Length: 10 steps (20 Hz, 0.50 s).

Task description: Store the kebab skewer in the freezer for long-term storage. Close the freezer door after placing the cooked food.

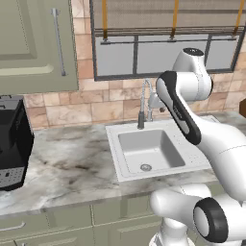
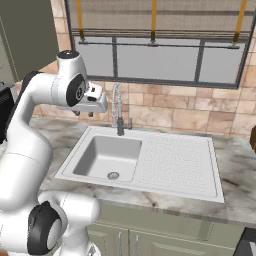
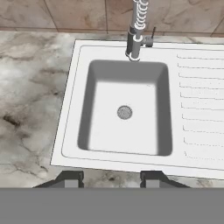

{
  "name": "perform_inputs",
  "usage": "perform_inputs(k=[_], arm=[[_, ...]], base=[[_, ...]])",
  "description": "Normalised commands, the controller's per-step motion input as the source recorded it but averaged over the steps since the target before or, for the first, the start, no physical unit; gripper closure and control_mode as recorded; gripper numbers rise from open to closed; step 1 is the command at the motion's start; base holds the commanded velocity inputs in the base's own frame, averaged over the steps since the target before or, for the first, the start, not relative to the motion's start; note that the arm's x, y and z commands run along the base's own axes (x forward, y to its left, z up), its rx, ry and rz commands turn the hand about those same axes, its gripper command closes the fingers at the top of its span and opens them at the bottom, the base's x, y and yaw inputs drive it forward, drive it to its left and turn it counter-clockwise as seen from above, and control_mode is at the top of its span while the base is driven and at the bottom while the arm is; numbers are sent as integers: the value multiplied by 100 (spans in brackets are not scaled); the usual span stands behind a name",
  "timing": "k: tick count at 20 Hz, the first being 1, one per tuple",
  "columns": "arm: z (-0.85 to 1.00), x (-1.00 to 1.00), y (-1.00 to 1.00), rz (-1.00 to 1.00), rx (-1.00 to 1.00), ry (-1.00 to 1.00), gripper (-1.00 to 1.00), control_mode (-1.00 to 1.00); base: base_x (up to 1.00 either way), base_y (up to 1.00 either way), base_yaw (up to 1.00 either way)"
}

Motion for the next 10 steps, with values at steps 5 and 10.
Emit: perform_inputs(k=[5,10], arm=[[0,0,0,0,0,0,-100,100],[0,0,0,0,0,0,-100,100]], base=[[0,0,0],[0,0,0]])
